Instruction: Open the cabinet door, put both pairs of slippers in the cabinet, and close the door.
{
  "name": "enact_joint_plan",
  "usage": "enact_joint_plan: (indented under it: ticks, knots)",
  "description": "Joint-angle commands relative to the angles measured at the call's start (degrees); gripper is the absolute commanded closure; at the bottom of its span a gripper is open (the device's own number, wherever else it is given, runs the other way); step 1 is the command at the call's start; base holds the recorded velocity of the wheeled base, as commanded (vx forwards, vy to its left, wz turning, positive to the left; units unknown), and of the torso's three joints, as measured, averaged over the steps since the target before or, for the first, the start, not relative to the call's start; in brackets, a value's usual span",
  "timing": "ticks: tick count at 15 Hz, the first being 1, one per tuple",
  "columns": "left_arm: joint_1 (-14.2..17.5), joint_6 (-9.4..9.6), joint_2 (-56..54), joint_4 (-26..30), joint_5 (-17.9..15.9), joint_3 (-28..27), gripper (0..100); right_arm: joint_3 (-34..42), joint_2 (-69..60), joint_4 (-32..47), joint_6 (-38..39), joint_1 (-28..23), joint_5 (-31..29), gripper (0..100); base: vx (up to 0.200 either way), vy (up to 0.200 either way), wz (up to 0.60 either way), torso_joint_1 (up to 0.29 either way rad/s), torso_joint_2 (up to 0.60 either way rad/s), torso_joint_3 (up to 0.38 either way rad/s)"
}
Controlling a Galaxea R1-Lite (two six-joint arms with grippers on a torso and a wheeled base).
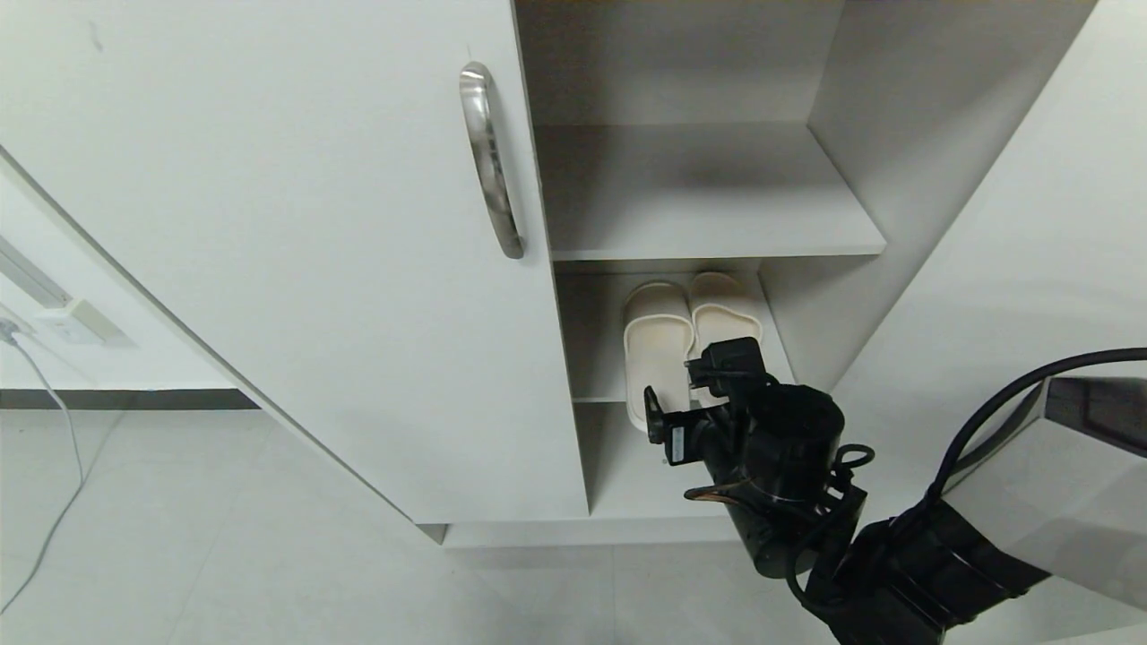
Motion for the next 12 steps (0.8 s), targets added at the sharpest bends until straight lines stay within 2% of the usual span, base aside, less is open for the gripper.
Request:
enact_joint_plan:
  ticks: [1,8,12]
  knots:
    - [0.0,0.0,0.1,0.0,0.0,0.0,100,0.3,-0.8,-0.1,-0.1,0.4,0.0,0,0.0,0.0,0.0,0.0,0.0,0.0]
    - [0.0,0.0,0.1,0.0,0.0,0.0,100,0.5,-0.9,0.0,-0.1,1.5,0.0,0,-0.2,0.0,0.0,0.002,0.0,0.002]
    - [0.0,-0.36,0.1,0.0,0.1,0.0,100,0.6,-0.8,-0.1,-0.1,1.5,0.0,0,0.0,0.0,0.0,0.0,0.0,0.0]
